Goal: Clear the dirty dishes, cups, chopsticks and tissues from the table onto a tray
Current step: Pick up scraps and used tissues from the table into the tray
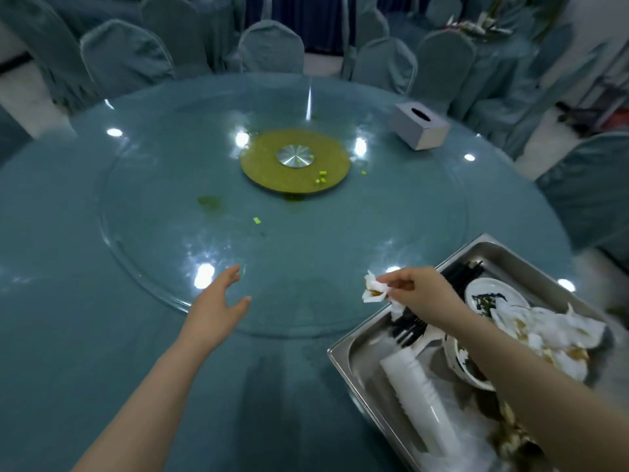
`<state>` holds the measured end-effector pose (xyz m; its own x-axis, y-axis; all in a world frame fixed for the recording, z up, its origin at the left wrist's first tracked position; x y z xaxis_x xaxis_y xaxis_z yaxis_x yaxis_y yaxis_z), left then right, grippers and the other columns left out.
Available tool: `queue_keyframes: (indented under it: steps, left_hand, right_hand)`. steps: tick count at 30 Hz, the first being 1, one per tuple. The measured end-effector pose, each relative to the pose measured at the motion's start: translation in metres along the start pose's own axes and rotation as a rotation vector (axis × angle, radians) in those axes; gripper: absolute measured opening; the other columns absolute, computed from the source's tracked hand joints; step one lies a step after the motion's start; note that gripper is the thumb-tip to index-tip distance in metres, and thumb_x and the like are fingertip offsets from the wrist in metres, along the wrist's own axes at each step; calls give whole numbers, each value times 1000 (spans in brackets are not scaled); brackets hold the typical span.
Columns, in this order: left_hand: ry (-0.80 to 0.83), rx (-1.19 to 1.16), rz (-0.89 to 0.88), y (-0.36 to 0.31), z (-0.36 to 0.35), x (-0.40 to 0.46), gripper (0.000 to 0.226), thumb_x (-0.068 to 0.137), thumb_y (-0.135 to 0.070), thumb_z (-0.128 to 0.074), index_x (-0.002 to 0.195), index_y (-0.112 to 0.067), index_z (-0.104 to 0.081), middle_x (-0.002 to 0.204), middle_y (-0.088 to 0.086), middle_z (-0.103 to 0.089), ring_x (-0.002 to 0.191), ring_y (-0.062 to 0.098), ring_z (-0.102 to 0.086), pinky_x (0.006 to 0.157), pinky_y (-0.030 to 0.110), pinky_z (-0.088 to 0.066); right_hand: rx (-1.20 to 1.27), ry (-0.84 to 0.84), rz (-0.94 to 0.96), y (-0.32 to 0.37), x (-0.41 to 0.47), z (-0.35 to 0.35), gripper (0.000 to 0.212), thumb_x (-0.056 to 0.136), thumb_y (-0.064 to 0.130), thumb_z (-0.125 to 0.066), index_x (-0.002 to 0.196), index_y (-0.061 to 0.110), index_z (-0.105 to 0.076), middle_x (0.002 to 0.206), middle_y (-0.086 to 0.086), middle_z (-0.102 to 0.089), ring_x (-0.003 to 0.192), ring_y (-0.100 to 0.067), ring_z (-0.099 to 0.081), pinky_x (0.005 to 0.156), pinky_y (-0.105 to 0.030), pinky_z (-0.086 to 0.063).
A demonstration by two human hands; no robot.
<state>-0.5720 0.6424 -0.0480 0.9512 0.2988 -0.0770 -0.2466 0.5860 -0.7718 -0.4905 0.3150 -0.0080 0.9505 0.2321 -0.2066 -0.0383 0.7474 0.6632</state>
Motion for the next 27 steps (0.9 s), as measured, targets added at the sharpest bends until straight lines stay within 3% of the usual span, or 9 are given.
queue_keyframes:
  steps: [3,6,8,10,15,18,22,27]
  left_hand:
    - [51,-46,-17,-12,-11,-3,58,87,-14,-64,140,-20,-41,135,-2,-54,126,14,-47,100,27,-35]
    - [79,-98,-13,-18,-21,-4,56,87,-11,-65,138,-18,-44,132,1,-56,124,14,-48,94,23,-34]
    - [107,-110,-18,-24,-28,-2,54,87,-11,-65,138,-17,-45,130,1,-56,124,14,-48,93,23,-34]
    - [131,-110,-35,-32,-36,0,53,87,-10,-64,136,-14,-47,129,3,-58,122,16,-50,94,23,-34]
    - [197,-120,-84,-57,-56,7,49,87,-7,-63,135,-10,-49,128,7,-59,119,19,-54,93,24,-36]
    - [250,-113,-116,-73,-70,9,48,88,-6,-61,135,-9,-48,129,9,-58,121,21,-53,95,24,-36]
    - [323,-151,-145,-95,-93,11,47,89,-5,-61,134,-7,-48,129,12,-57,120,23,-53,100,29,-37]
    - [322,-208,-97,-106,-115,19,44,89,-3,-61,131,-4,-51,128,15,-58,117,26,-55,101,34,-38]
  right_hand:
    - [-28,-124,-55,-18,-30,25,24,86,10,-65,101,27,-74,86,7,-72,79,-8,-66,71,-20,-51]
    - [-27,-273,-74,-27,-53,53,23,87,12,-65,99,30,-72,66,16,-66,48,4,-54,44,-8,-37]
    - [17,-388,-92,-33,-66,73,23,87,11,-65,97,30,-71,58,15,-61,37,4,-46,38,-8,-31]
    - [62,-507,-128,-44,-80,90,23,87,12,-66,97,31,-71,69,14,-65,39,3,-47,39,-8,-33]
    - [89,-729,-311,-95,-117,105,22,85,12,-67,98,30,-71,81,18,-67,69,7,-58,53,-8,-37]
    - [69,-763,-417,-126,-137,101,20,84,11,-67,98,26,-71,82,16,-65,73,7,-56,61,-8,-36]
    - [57,-646,-518,-146,-153,86,17,84,17,-67,99,23,-73,87,11,-65,86,-9,-60,77,-24,-46]
    - [38,-636,-524,-142,-150,79,15,86,18,-62,91,27,-73,86,16,-64,81,-3,-58,69,-18,-43]
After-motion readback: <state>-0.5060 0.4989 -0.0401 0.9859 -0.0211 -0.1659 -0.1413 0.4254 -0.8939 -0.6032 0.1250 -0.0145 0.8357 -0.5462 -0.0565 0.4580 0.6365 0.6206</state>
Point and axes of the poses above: each hand's wrist, its own x-axis towards the middle knuckle, its own z-axis out of the back of the hand, y = z × x, the point moved 3 cm from there along x, towards the middle knuckle
